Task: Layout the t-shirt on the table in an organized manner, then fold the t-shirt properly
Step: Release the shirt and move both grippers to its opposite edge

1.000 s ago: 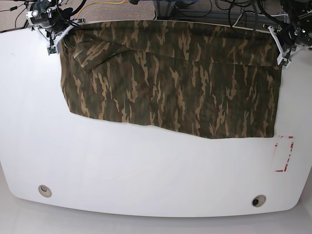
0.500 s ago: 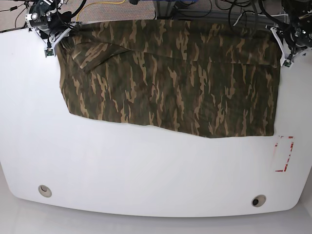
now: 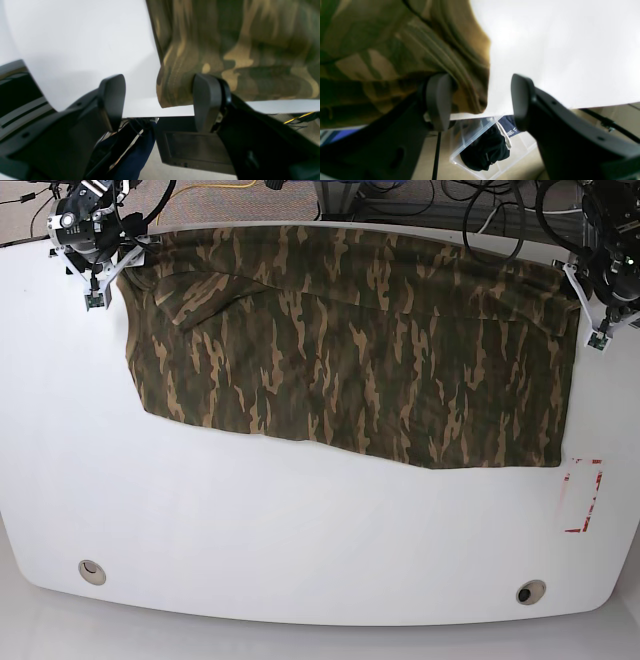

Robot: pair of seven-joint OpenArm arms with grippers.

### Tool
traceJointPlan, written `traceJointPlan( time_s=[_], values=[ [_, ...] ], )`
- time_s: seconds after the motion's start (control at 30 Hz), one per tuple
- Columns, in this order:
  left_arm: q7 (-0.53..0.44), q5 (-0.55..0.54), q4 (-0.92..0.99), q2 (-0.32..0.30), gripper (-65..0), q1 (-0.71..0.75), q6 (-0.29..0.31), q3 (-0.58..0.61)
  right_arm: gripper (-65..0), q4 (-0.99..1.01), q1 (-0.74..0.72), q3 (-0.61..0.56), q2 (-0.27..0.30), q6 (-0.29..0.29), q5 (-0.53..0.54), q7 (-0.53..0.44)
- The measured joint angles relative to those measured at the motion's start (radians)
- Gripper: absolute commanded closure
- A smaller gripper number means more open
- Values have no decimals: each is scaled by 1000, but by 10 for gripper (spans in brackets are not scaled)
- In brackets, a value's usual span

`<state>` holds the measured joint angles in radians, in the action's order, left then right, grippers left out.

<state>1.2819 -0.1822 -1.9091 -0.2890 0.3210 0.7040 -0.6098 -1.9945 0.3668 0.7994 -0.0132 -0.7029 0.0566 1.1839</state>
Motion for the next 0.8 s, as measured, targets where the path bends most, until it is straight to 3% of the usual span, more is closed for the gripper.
traceJointPlan(
  time_s=[0.1,0.33,0.57,0.8],
  values=[
    [57,-2,1,-20,-397,-41,0,-5,-357,-11,-11,0,3,0,0,24],
    [87,22,-1,-53,-397,-111,-7,-71,-357,-12,-42,0,39,2,-5,32],
    [80,7,0,-97,-397,-167,-7,-61,-357,-11,-90,0,80,3,-6,32],
    [87,18,3,-92,-397,-274,-7,-57,-357,14,-214,-2,85,3,-8,43]
  ],
)
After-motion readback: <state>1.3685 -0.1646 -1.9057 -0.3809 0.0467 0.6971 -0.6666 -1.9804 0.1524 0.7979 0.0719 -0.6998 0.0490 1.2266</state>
